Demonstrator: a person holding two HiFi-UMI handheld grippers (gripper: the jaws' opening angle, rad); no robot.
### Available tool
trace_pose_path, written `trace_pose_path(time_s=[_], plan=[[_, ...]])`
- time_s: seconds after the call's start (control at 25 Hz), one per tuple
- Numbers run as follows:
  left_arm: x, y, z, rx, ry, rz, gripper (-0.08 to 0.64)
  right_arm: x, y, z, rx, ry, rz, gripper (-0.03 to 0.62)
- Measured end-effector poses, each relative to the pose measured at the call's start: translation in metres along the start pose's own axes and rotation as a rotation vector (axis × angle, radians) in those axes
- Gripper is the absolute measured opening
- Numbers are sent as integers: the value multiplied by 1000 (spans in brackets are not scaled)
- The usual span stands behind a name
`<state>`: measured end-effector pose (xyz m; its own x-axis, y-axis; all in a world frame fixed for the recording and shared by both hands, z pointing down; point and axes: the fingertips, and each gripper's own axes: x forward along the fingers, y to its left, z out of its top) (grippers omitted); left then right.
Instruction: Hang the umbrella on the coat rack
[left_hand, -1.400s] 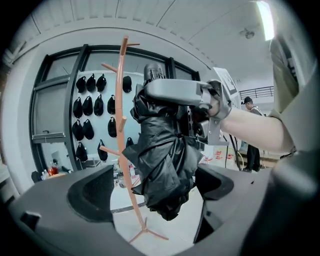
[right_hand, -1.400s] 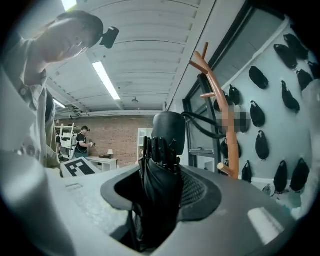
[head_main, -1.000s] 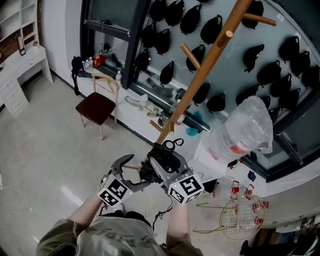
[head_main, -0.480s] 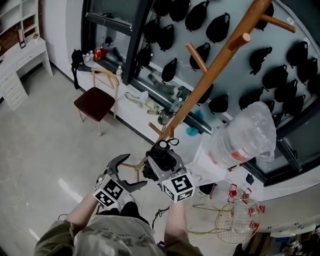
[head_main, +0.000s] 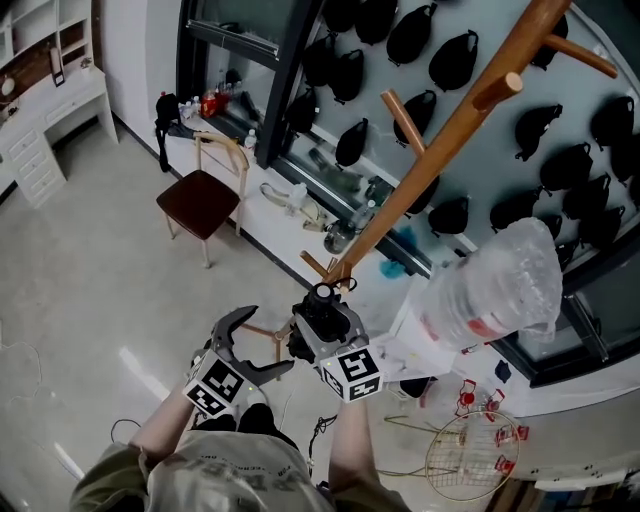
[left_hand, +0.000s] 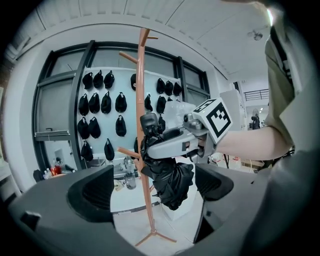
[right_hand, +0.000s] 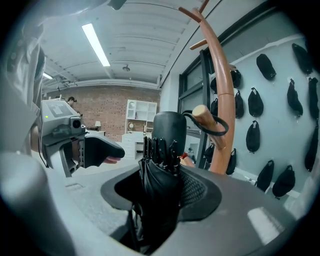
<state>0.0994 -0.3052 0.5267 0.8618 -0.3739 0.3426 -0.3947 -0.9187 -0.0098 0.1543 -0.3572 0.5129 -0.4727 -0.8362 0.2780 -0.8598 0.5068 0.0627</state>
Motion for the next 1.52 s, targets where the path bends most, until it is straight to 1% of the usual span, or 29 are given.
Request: trace_pose_path(time_s=[0.28, 0.6, 0.92, 1.16, 1.52], plan=[[-1, 11, 1, -1, 11, 33, 486, 12, -17, -9, 74, -41, -35, 198], [-3, 25, -4, 8, 27, 58, 486, 24, -39, -28, 154, -157, -143, 199], [2, 36, -8, 10, 43, 76, 486, 35, -55, -54, 227, -200, -201, 199], [4, 49, -7, 10, 19, 103, 486, 43, -60, -69, 231, -204, -241, 201], [7, 69, -8, 3, -11, 156, 486, 52, -66, -87, 162, -181, -305, 207]])
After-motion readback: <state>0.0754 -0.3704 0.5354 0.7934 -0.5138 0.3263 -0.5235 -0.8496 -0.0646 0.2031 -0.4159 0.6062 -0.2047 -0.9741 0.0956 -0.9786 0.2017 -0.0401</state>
